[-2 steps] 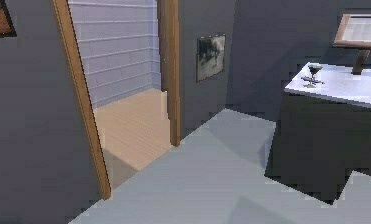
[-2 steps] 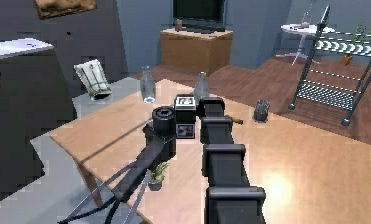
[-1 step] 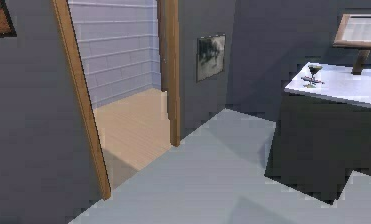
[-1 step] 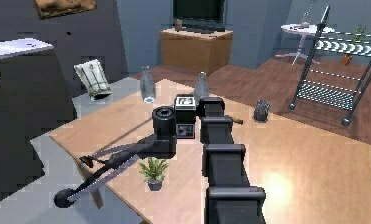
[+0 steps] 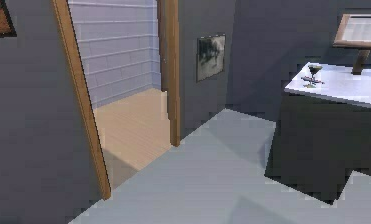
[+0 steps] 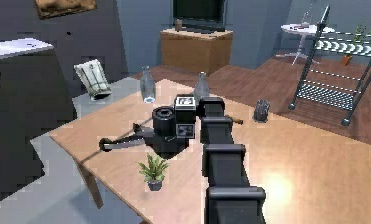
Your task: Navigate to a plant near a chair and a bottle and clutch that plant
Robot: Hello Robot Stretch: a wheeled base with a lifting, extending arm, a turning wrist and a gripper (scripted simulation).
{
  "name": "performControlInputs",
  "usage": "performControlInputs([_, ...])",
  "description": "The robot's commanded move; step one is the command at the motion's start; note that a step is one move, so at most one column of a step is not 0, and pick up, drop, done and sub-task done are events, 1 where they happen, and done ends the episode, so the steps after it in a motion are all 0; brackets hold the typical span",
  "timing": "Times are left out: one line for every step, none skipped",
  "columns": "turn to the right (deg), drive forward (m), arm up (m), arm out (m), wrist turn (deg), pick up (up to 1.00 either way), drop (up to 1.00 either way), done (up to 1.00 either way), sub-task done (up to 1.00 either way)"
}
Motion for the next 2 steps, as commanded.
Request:
performControlInputs([0.0, 0.00, 0.00, 0.00, 21.0, 0.00, 0.00, 0.00, 0.00])
performControlInputs([0.0, 0.00, -0.30, 0.00, 0.0, 0.00, 0.00, 0.00, 0.00])
